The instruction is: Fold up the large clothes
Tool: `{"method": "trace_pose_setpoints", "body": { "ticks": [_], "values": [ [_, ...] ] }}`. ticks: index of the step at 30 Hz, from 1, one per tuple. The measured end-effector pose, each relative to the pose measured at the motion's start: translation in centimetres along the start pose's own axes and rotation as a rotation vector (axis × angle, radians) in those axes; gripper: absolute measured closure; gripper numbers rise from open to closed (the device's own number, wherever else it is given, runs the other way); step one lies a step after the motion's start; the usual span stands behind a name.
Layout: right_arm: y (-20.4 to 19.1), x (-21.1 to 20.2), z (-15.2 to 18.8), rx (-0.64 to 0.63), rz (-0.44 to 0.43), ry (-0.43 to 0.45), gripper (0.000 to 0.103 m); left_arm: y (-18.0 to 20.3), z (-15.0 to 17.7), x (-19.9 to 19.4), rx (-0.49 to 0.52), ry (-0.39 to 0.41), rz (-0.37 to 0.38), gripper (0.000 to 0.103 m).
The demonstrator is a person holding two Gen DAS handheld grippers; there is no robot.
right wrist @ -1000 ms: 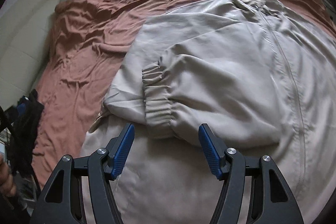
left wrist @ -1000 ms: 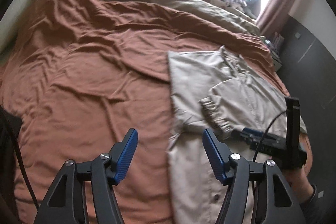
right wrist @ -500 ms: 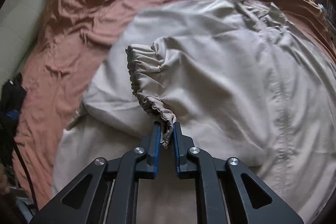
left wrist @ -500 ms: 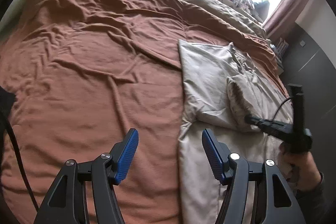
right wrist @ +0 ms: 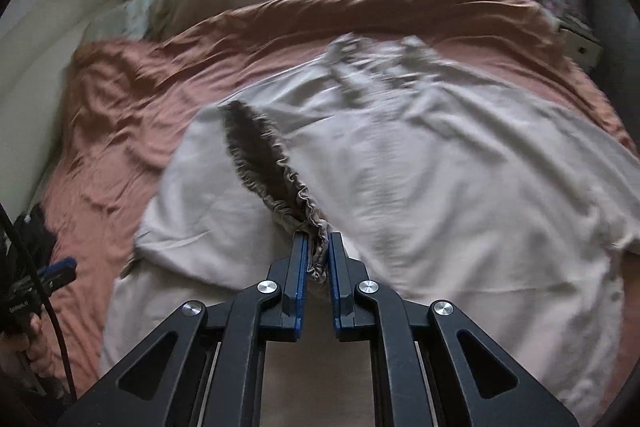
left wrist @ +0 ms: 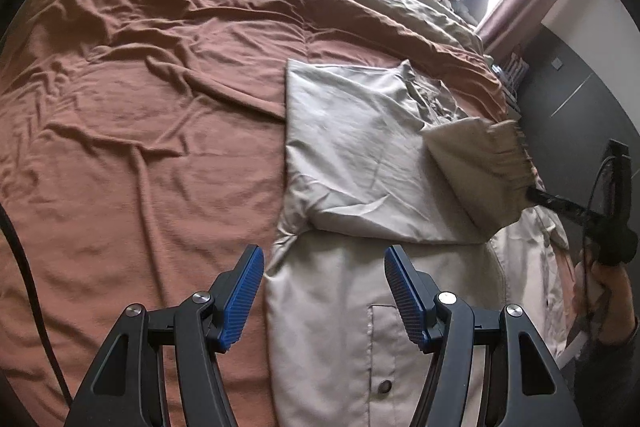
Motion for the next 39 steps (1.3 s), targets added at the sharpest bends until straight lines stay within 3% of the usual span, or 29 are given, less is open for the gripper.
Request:
{"method": "trace_pose_setpoints", "body": {
  "ticks": [3, 5, 6, 7, 10, 16, 17, 19, 24, 28, 31, 36, 38, 39],
  "values": [
    [4.9, -1.6, -0.1, 0.091, 0.084, 0.023, 0.09, 0.4, 0.1, 0.7, 0.005, -0.014, -0.002, 0.038],
    [8.4, -2.3, 0.5, 0.179, 0.093, 0.024, 0.069, 0.5, 0.2, 1.3, 0.005, -0.027, -0.005, 0.038],
    [9.8, -2.7, 1.0, 0.22, 0.085, 0.03, 0.045, 0.6, 0.3, 1.6, 0.006, -0.034, -0.007, 0.038],
    [10.6, -3.0, 1.3, 0.244, 0.075, 0.041, 0.032, 0.6, 0.3, 1.7, 0.006, -0.037, -0.009, 0.038],
    [12.3, -3.2, 2.8, 0.292, 0.041, 0.04, 0.032, 0.7, 0.5, 2.4, 0.007, -0.05, -0.016, 0.038],
    [13.3, 0.2, 4.7, 0.36, -0.097, -0.034, 0.034, -0.2, 0.7, 4.1, 0.008, -0.078, -0.074, 0.038],
    [13.4, 0.9, 4.9, 0.369, -0.115, -0.046, 0.039, -0.4, 0.7, 4.4, 0.006, -0.082, -0.085, 0.038],
    [13.4, 2.7, 5.3, 0.39, -0.154, -0.09, 0.061, -0.9, 0.8, 5.0, 0.004, -0.093, -0.105, 0.038],
    [13.5, 6.2, 4.4, 0.427, -0.253, -0.136, 0.066, -1.9, 0.5, 6.4, 0.011, -0.101, -0.165, 0.041],
    [14.1, 7.9, 2.8, 0.421, -0.253, -0.141, 0.09, -2.6, -0.2, 7.6, 0.013, -0.112, -0.195, 0.054],
    [15.0, 9.1, 2.0, 0.435, -0.221, -0.122, 0.092, -3.2, -0.8, 8.5, 0.007, -0.116, -0.238, 0.068],
    [15.1, 8.5, 2.3, 0.427, -0.18, -0.122, 0.091, -4.3, -0.9, 9.6, -0.027, -0.13, -0.264, 0.07],
    [15.1, 7.7, 2.8, 0.428, -0.185, -0.126, 0.085, -4.2, -0.8, 9.5, -0.026, -0.126, -0.273, 0.07],
    [15.1, 7.2, 3.0, 0.431, -0.182, -0.12, 0.073, -4.2, -0.7, 9.4, -0.026, -0.128, -0.274, 0.07]
  ]
}}
Point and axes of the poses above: each gripper's, at about its wrist camera, not at the fingertips, and x roughly the way its jaws point, y to its right, z to its underside, the point moved 10 cm from there along x, roughly the way its jaws point, and after that the axes turned 14 degrees about -y, right-handed, at the moved point
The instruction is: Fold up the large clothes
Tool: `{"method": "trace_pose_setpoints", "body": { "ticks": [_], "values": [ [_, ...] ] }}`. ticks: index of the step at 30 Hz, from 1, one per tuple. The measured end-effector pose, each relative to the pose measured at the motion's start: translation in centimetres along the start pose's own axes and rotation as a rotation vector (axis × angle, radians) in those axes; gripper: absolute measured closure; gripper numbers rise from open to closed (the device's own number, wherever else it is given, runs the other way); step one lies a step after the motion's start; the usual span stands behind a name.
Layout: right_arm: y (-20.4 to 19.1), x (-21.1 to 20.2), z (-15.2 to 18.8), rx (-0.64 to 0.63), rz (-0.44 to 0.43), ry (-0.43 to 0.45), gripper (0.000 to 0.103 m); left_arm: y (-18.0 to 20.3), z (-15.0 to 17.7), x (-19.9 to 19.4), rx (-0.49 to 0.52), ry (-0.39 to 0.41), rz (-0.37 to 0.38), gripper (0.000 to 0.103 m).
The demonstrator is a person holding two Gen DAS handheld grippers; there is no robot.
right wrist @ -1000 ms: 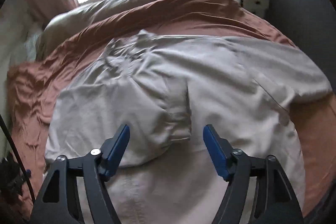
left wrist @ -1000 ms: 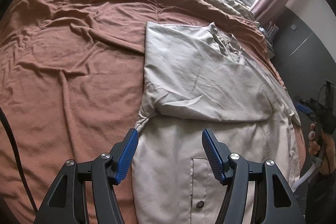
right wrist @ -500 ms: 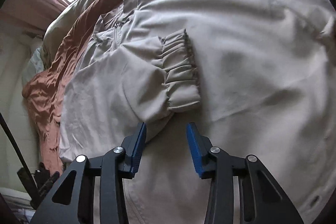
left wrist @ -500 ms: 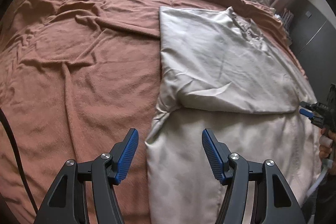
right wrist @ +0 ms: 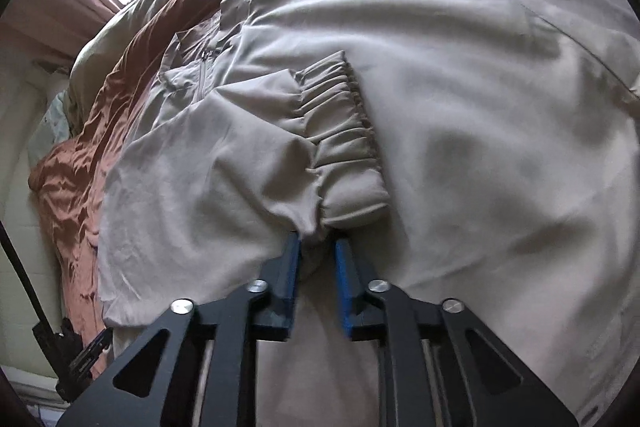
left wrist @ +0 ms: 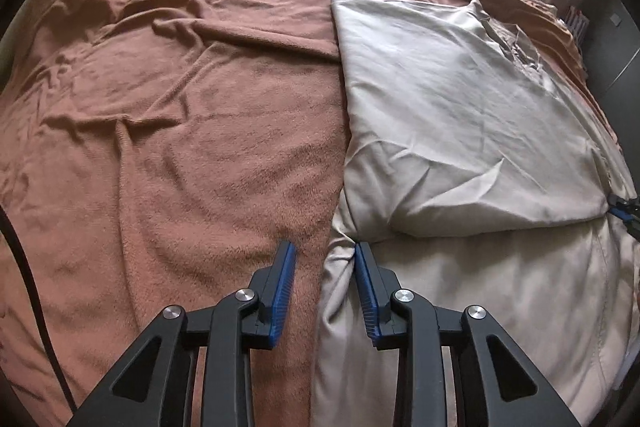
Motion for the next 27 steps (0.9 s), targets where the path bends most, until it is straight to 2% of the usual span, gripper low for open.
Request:
{"method": "trace_pose_setpoints", "body": {
  "ticks": [1, 3, 8, 12, 13, 18, 23, 27],
  "values": [
    [0.1, -0.6, 0.1, 0.001, 0.003, 0.013, 0.058, 0.1, 0.2, -0.3, 0.0, -0.002, 0.006, 0.07],
    [0.9, -2.7, 0.3, -0.004, -0.001, 0.056, 0.048, 0.4, 0.5, -0.7, 0.007, -0.004, 0.014, 0.07],
    [3.3, -7.6, 1.1, -0.022, 0.014, 0.13, 0.048, 1.1, 0.8, -2.6, 0.02, 0.02, 0.035, 0.067],
    [7.6, -12.0, 1.8, 0.034, 0.037, 0.196, 0.048, 2.0, 0.4, -4.0, 0.018, 0.05, 0.058, 0.047],
    [8.8, -12.8, 1.9, 0.054, 0.04, 0.211, 0.048, 2.5, 0.3, -4.3, 0.018, 0.057, 0.06, 0.046],
    [14.9, -16.4, 2.9, 0.188, 0.013, 0.272, 0.048, 4.6, 0.5, -5.2, 0.042, 0.06, 0.08, 0.045],
    [19.7, -18.4, 4.6, 0.28, 0.005, 0.327, 0.048, 6.9, 0.3, -5.4, 0.086, 0.055, 0.068, 0.045],
    [23.1, -19.3, 5.7, 0.354, -0.01, 0.362, 0.058, 8.7, -0.2, -5.4, 0.108, 0.058, 0.067, 0.045]
  ]
}}
Point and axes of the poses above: each gripper's, at about its wrist camera, not at the fingertips, and x roughly the way its jaws point, y to its right, z to its underside, the point moved 10 cm from there along x, roughly the way its jaws point, and after that the axes turned 14 degrees about -y, right-handed, at the moved point
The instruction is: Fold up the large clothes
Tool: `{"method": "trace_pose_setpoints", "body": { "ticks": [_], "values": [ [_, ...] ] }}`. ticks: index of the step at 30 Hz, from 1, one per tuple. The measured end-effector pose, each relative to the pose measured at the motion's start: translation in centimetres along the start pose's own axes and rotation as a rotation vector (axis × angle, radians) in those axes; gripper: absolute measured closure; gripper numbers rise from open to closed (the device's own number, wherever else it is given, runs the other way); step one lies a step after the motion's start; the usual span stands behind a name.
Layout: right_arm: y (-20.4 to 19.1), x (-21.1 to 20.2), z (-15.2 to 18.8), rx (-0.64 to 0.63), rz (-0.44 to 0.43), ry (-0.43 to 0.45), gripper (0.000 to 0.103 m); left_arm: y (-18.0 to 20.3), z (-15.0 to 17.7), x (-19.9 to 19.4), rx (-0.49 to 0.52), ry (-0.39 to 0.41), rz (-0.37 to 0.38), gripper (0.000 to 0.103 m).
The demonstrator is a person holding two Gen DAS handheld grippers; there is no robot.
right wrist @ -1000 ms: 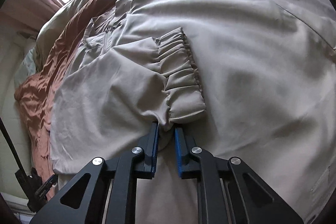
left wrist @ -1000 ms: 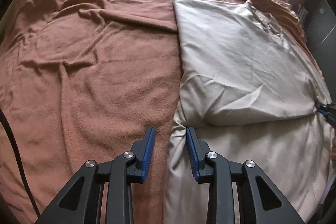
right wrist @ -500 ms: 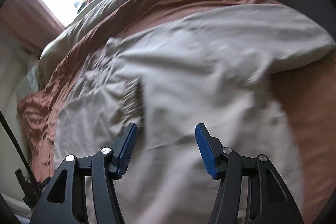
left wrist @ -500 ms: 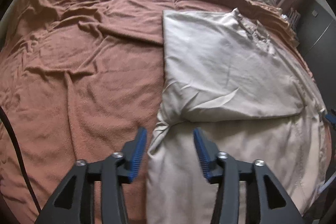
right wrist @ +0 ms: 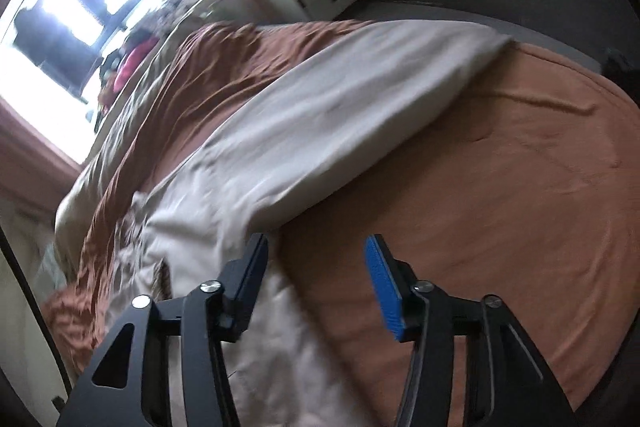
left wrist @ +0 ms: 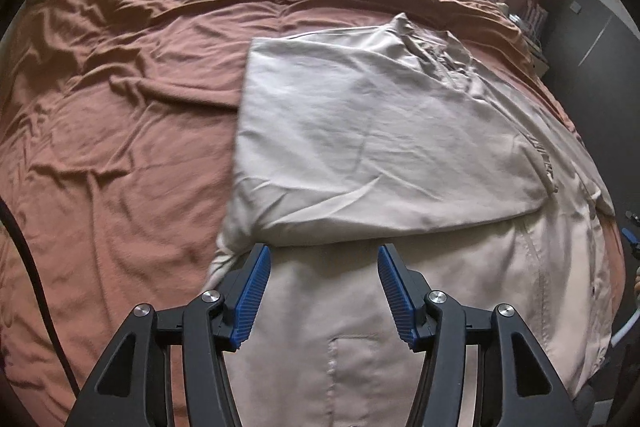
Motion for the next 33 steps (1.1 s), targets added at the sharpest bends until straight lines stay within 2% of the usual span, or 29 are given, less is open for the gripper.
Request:
{"method": "trace_pose_setpoints", "body": {
  "ticks": [3, 10, 15, 20, 22, 25, 33],
  "values": [
    [1.7, -0.2, -0.4, 0.057, -0.011, 0.021, 0.063, 1.4, -0.5, 0.5, 0.017, -0.005, -0.005, 0.045],
    [4.5, 1.3, -1.9, 0.152, -0.027, 0.039, 0.063, 3.5, -1.2, 1.6, 0.043, -0.009, -0.019, 0.045],
    [4.5, 3.0, -3.2, 0.187, -0.06, 0.044, 0.063, 4.4, -1.6, 2.3, 0.054, -0.013, -0.038, 0.045],
    [4.1, 4.2, -4.6, 0.17, -0.051, 0.06, 0.063, 4.9, -2.0, 3.1, 0.053, -0.015, -0.042, 0.045],
    [4.6, 4.8, -5.1, 0.174, -0.051, 0.061, 0.072, 5.0, -2.1, 3.5, 0.057, -0.022, -0.048, 0.045],
    [4.9, 6.4, -5.5, 0.194, -0.057, 0.046, 0.077, 5.0, -2.1, 4.0, 0.063, -0.028, -0.053, 0.045],
    [5.3, 7.0, -6.7, 0.219, -0.024, 0.067, 0.079, 4.3, -2.3, 5.1, 0.046, -0.037, -0.063, 0.045]
  ]
}}
Point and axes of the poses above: each gripper's, at about its wrist camera, not at the fingertips, and x roughly the way its jaws point, y to its right, z to its underside, the point moved 10 cm from there along x, roughly the way its jaws point, and after that the axes turned 14 degrees about -y, right-handed, at the moved point
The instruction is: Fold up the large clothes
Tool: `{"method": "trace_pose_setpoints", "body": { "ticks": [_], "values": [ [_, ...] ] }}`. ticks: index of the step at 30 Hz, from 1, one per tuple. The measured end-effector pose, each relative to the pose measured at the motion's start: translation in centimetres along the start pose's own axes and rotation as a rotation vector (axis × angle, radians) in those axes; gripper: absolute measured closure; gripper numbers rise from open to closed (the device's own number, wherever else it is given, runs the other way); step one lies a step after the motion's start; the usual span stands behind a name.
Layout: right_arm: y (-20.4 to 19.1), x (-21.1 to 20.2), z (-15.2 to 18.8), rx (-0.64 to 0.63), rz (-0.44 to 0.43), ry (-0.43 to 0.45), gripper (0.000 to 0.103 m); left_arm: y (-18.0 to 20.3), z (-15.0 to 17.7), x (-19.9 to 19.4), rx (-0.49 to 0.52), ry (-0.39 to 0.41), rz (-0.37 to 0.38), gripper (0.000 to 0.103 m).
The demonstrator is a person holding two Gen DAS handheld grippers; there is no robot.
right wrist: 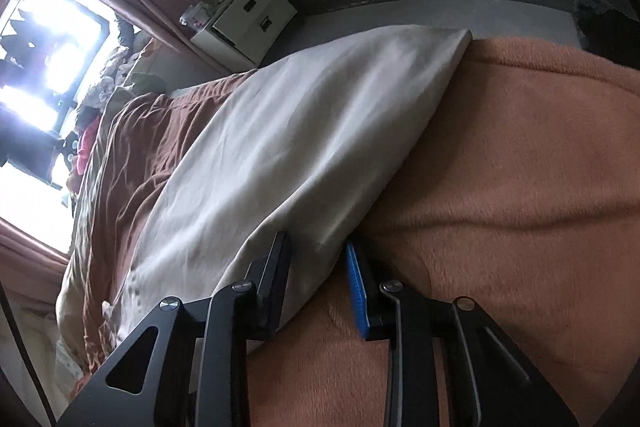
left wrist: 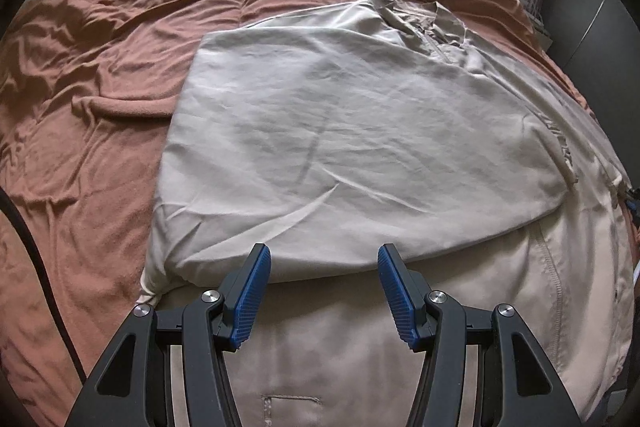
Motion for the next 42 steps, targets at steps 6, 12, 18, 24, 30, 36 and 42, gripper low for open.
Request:
{"method": "trace_pose_setpoints", "body": {
  "ticks": [6, 12, 18, 24, 30, 36, 42],
  "values": [
    [-0.6, -0.7, -0.2, -0.015, 0.02, 0.014, 0.103, 0.2, 0.2, 0.5, 0.0, -0.006, 0.013, 0.045],
    [-5.2, -6.2, 0.7, -0.162, 0.022, 0.112, 0.103, 0.1, 0.4, -0.6, 0.01, 0.011, 0.022, 0.045],
    [-11.8, -11.8, 3.4, -0.283, -0.038, 0.161, 0.103, -0.3, 0.5, -2.9, -0.01, 0.048, 0.064, 0.045],
    [-17.8, -15.7, 7.4, -0.42, -0.074, 0.182, 0.103, -0.7, 1.5, -5.6, -0.005, 0.086, 0.083, 0.045],
    [-23.6, -17.3, 12.6, -0.538, -0.133, 0.158, 0.103, -2.3, 2.7, -7.8, -0.03, 0.118, 0.098, 0.045],
    [-24.6, -16.7, 15.7, -0.601, -0.181, 0.102, 0.103, -3.9, 4.2, -9.1, -0.056, 0.129, 0.118, 0.045],
    [-26.5, -14.2, 17.9, -0.666, -0.213, 0.012, 0.103, -5.5, 5.6, -10.2, -0.072, 0.141, 0.116, 0.045]
  ]
}}
Point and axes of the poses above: each gripper's, at about its wrist camera, not at the fingertips, and x roughly the way its jaws point, y to its right, z to its underside, the point moved 10 cm from there along x, roughly the way its jaws point, and after that the axes turned 14 degrees about -y, right-handed, at the moved point
